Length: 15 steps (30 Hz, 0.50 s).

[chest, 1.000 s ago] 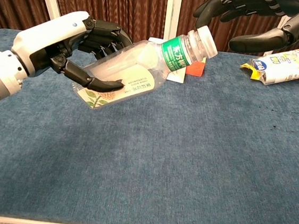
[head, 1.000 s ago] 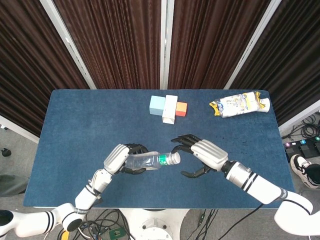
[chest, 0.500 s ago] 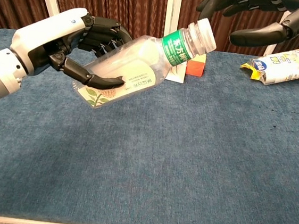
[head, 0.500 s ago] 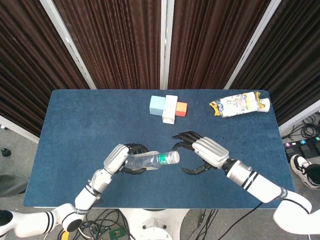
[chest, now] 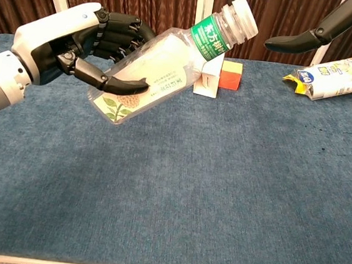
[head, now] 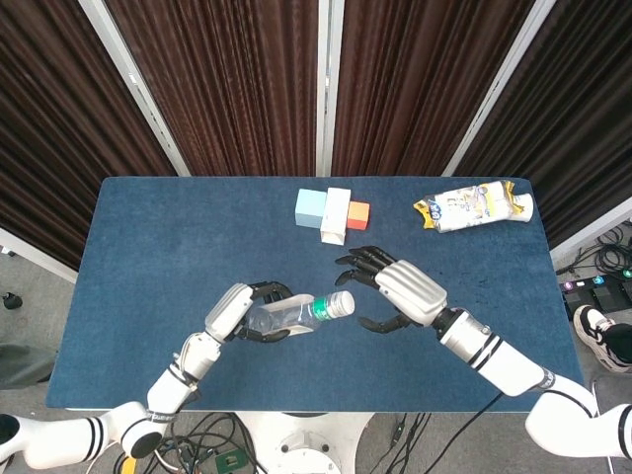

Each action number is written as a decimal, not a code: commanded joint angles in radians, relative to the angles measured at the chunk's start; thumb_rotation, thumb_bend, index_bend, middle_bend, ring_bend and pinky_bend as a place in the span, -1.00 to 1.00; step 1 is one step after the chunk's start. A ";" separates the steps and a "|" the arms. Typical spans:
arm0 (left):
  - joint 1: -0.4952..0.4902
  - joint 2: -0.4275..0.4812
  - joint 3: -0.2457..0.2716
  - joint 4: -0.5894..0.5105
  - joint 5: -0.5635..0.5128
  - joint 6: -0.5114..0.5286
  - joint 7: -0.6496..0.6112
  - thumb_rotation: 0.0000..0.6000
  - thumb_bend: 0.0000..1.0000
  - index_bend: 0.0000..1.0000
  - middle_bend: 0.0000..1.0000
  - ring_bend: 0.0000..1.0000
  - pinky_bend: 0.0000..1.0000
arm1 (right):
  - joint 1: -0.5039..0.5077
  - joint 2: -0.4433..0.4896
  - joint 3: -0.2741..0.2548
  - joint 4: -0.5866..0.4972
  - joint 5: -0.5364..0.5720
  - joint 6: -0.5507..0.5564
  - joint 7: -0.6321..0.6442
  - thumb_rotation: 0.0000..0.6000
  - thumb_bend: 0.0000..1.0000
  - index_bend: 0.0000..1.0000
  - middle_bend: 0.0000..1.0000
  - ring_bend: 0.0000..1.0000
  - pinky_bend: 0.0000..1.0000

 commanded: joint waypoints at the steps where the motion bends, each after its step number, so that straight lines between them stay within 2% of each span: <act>1: -0.001 0.001 -0.001 -0.001 -0.003 -0.004 0.001 1.00 -0.11 0.07 0.12 -0.09 0.08 | 0.000 -0.013 0.005 0.004 0.005 0.008 -0.013 1.00 -0.57 -0.42 -0.75 -1.00 -1.00; 15: 0.000 0.002 0.000 -0.006 -0.008 -0.012 -0.001 1.00 -0.11 0.07 0.12 -0.09 0.08 | 0.011 -0.040 0.017 0.013 0.038 -0.004 -0.050 1.00 -0.57 -0.30 -0.68 -1.00 -1.00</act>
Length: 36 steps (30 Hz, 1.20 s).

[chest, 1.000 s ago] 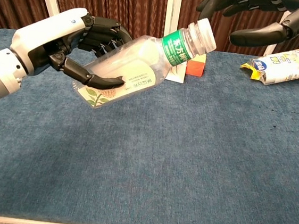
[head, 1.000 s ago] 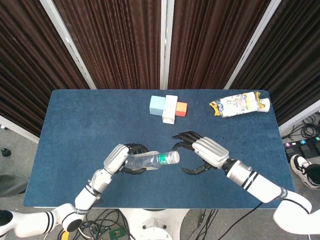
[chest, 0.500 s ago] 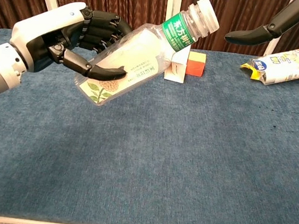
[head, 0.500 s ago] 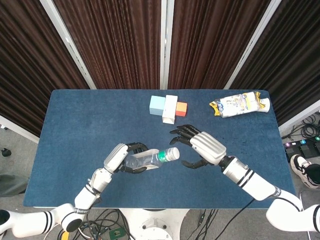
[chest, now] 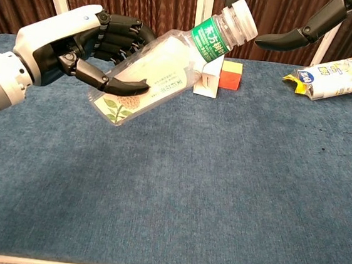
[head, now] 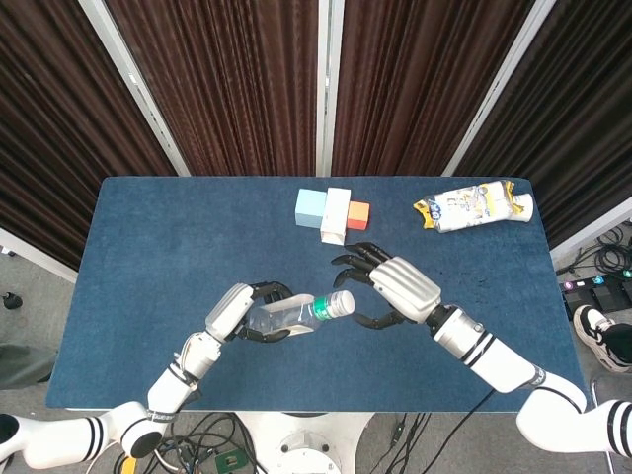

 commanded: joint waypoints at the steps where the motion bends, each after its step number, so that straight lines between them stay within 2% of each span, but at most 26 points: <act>1: -0.001 0.000 -0.001 0.000 -0.001 -0.002 0.000 1.00 -0.11 0.06 0.12 -0.09 0.08 | 0.002 -0.005 0.003 0.002 0.004 0.000 -0.003 1.00 -0.57 -0.29 -0.68 -1.00 -1.00; 8: 0.000 0.002 0.000 -0.002 -0.001 -0.004 0.000 1.00 -0.11 0.06 0.12 -0.09 0.08 | 0.006 -0.016 0.009 0.005 0.009 0.000 -0.010 1.00 -0.53 -0.21 -0.62 -1.00 -1.00; 18: 0.006 0.007 0.003 -0.004 -0.005 -0.004 -0.002 1.00 -0.11 0.06 0.12 -0.09 0.08 | 0.001 -0.032 0.017 0.007 0.021 0.019 -0.036 1.00 -0.25 0.01 -0.48 -1.00 -1.00; 27: 0.014 0.021 0.013 0.019 -0.005 -0.007 0.002 1.00 -0.11 0.06 0.12 -0.09 0.08 | -0.022 -0.006 0.017 -0.005 0.032 0.042 -0.046 1.00 -0.20 0.05 -0.45 -1.00 -1.00; 30: 0.021 0.031 0.026 0.080 -0.019 -0.023 0.068 1.00 -0.11 0.06 0.12 -0.09 0.08 | -0.039 0.016 0.008 -0.002 0.047 0.043 -0.048 1.00 -0.20 0.05 -0.46 -1.00 -1.00; 33: 0.020 0.038 0.038 0.156 -0.053 -0.066 0.208 1.00 -0.11 0.06 0.10 -0.10 0.05 | -0.054 0.036 -0.009 0.005 0.075 0.020 -0.044 1.00 -0.20 0.05 -0.47 -1.00 -1.00; 36: 0.015 0.043 0.041 0.186 -0.092 -0.112 0.316 1.00 -0.11 0.06 0.08 -0.11 -0.05 | -0.059 0.037 -0.023 0.021 0.093 -0.002 -0.049 1.00 -0.20 0.05 -0.48 -1.00 -1.00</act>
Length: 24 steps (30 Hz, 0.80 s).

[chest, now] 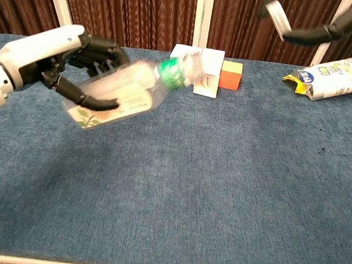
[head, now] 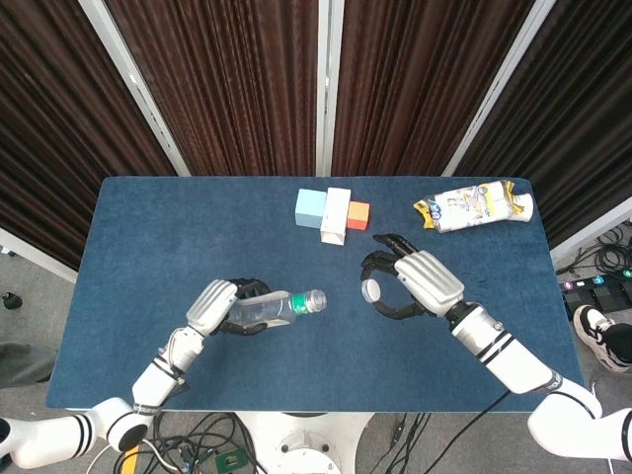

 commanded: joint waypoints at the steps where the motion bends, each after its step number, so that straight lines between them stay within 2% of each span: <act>1: -0.005 0.012 0.012 0.080 -0.074 -0.086 0.204 1.00 -0.11 0.06 0.08 -0.12 -0.07 | -0.007 -0.001 -0.017 0.020 0.017 -0.024 -0.008 1.00 -0.20 0.05 -0.48 -1.00 -1.00; 7: -0.019 0.011 0.007 0.067 -0.165 -0.168 0.381 1.00 -0.19 -0.04 -0.05 -0.28 -0.27 | -0.003 -0.034 -0.040 0.057 0.043 -0.071 -0.050 1.00 -0.20 0.05 -0.48 -1.00 -1.00; 11: -0.018 0.007 0.001 0.043 -0.214 -0.179 0.477 1.00 -0.37 -0.33 -0.22 -0.47 -0.36 | 0.004 -0.062 -0.053 0.084 0.065 -0.106 -0.079 1.00 -0.20 0.04 -0.48 -1.00 -1.00; 15: -0.007 0.010 -0.010 0.016 -0.238 -0.160 0.511 1.00 -0.49 -0.56 -0.41 -0.63 -0.43 | 0.022 -0.103 -0.062 0.124 0.086 -0.153 -0.097 1.00 -0.20 0.01 -0.48 -1.00 -1.00; 21: 0.012 0.038 -0.007 -0.033 -0.227 -0.125 0.521 1.00 -0.52 -0.70 -0.52 -0.73 -0.48 | 0.056 -0.211 -0.071 0.225 0.098 -0.195 -0.167 1.00 -0.20 -0.03 -0.48 -1.00 -1.00; 24: 0.036 0.070 -0.004 -0.078 -0.199 -0.075 0.514 1.00 -0.52 -0.72 -0.54 -0.75 -0.49 | 0.077 -0.286 -0.078 0.292 0.110 -0.220 -0.210 1.00 -0.20 -0.08 -0.50 -1.00 -1.00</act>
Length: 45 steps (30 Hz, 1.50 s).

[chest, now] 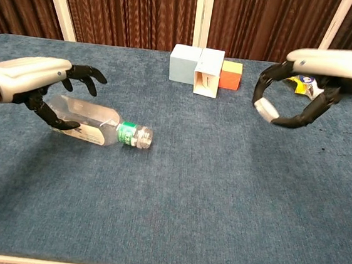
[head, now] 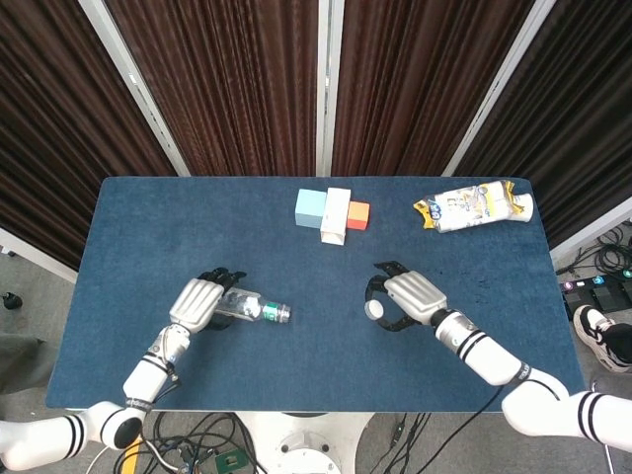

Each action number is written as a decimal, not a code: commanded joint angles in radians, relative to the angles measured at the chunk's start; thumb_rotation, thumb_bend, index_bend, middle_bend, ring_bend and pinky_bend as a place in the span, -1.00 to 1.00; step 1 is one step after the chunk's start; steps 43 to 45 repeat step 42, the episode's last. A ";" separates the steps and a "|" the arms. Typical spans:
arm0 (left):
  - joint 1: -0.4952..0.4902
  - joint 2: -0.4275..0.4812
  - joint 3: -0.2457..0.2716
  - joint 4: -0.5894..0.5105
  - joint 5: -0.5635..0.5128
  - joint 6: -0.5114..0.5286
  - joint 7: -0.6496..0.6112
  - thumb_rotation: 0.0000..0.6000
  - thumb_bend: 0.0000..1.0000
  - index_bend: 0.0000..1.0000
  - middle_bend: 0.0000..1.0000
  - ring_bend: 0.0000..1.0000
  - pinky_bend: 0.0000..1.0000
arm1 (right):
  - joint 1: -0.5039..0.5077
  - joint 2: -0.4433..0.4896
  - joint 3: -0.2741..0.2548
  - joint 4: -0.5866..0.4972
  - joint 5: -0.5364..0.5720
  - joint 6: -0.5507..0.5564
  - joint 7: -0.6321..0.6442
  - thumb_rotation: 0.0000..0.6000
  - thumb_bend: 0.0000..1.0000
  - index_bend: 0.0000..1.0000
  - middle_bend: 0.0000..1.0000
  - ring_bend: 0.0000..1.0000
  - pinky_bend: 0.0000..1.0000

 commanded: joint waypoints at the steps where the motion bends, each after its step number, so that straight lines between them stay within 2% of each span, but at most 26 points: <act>1: 0.030 0.038 0.006 -0.046 0.035 0.060 -0.005 1.00 -0.52 -0.72 -0.54 -0.75 -0.49 | 0.031 -0.094 -0.010 0.087 0.015 -0.034 -0.062 1.00 -0.20 -0.10 -0.51 -1.00 -1.00; 6: 0.081 0.108 0.014 -0.104 0.059 0.141 -0.019 1.00 -0.53 -0.72 -0.54 -0.75 -0.51 | 0.053 -0.211 -0.024 0.209 0.015 -0.037 -0.154 1.00 -0.20 -0.22 -0.60 -1.00 -1.00; 10: 0.121 0.158 0.016 -0.142 0.075 0.199 -0.034 1.00 -0.53 -0.72 -0.54 -0.75 -0.52 | 0.065 -0.284 -0.039 0.292 0.022 -0.052 -0.209 1.00 -0.20 -0.41 -0.70 -1.00 -1.00; 15: 0.155 0.195 0.017 -0.143 0.084 0.235 -0.062 1.00 -0.54 -0.72 -0.54 -0.75 -0.52 | 0.055 -0.308 -0.045 0.316 0.038 -0.045 -0.230 1.00 -0.20 -0.70 -0.76 -1.00 -1.00; 19: 0.192 0.236 0.017 -0.122 0.065 0.262 -0.088 1.00 -0.54 -0.72 -0.54 -0.75 -0.53 | -0.001 -0.225 -0.038 0.253 0.014 0.076 -0.234 1.00 -0.20 -0.95 -0.77 -1.00 -1.00; 23: 0.244 0.288 0.022 -0.093 0.045 0.303 -0.100 1.00 -0.54 -0.70 -0.54 -0.75 -0.56 | -0.109 -0.091 -0.040 0.155 0.007 0.238 -0.200 1.00 -0.20 -0.97 -0.80 -1.00 -1.00; 28: 0.313 0.348 0.043 -0.065 0.040 0.363 -0.083 1.00 -0.54 -0.68 -0.54 -0.75 -0.62 | -0.271 0.046 -0.074 0.072 -0.024 0.450 -0.143 1.00 -0.20 -0.98 -0.89 -1.00 -1.00; 34: 0.383 0.422 0.069 -0.099 0.064 0.422 -0.102 1.00 -0.54 -0.68 -0.54 -0.75 -0.77 | -0.441 0.125 -0.112 0.029 -0.093 0.678 -0.077 1.00 -0.20 -1.00 -0.95 -1.00 -1.00; 39: 0.437 0.449 0.093 -0.164 0.108 0.488 -0.075 1.00 -0.54 -0.68 -0.54 -0.75 -0.78 | -0.531 0.147 -0.135 0.013 -0.141 0.778 -0.049 1.00 -0.20 -1.00 -0.96 -1.00 -1.00; 45: 0.463 0.450 0.098 -0.195 0.125 0.520 -0.063 1.00 -0.54 -0.68 -0.54 -0.75 -0.78 | -0.556 0.151 -0.140 0.003 -0.155 0.791 -0.049 1.00 -0.20 -1.00 -0.96 -1.00 -1.00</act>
